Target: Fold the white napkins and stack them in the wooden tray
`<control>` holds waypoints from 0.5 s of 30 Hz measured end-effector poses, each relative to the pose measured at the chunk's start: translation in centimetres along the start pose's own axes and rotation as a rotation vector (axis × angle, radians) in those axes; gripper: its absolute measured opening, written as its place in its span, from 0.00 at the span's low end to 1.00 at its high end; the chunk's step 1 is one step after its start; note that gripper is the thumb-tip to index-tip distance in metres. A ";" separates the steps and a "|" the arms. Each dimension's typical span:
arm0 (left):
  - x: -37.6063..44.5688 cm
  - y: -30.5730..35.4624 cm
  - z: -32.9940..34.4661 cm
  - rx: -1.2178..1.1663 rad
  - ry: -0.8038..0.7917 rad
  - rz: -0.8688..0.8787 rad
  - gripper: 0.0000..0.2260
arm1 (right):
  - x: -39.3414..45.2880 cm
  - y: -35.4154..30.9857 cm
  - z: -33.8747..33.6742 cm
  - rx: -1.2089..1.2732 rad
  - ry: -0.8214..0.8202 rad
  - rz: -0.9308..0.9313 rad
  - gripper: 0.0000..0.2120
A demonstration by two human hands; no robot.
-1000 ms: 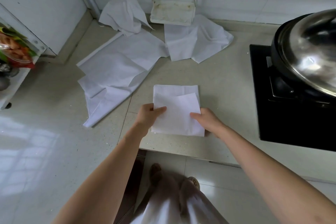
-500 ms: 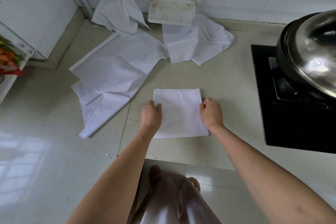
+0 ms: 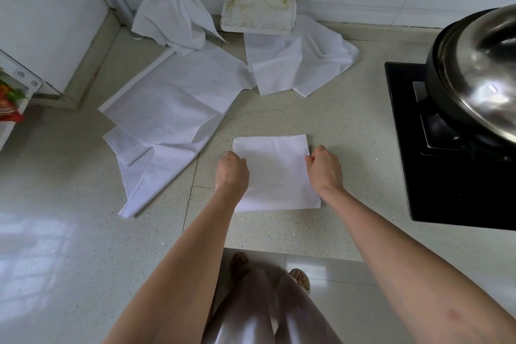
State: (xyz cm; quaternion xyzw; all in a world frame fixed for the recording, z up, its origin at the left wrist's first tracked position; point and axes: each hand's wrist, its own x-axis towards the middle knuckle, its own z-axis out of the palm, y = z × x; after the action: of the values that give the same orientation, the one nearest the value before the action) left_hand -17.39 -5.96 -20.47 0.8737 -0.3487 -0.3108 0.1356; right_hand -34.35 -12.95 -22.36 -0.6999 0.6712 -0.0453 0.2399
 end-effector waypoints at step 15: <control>0.3 -0.2 0.2 0.078 0.013 0.022 0.14 | -0.5 2.6 1.6 -0.331 -0.020 -0.553 0.31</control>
State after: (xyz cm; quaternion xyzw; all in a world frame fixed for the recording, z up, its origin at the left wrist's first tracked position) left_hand -17.23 -6.08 -20.87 0.8765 -0.3691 -0.2900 0.1072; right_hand -36.19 -12.02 -24.72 -0.8857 0.4515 0.0078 0.1077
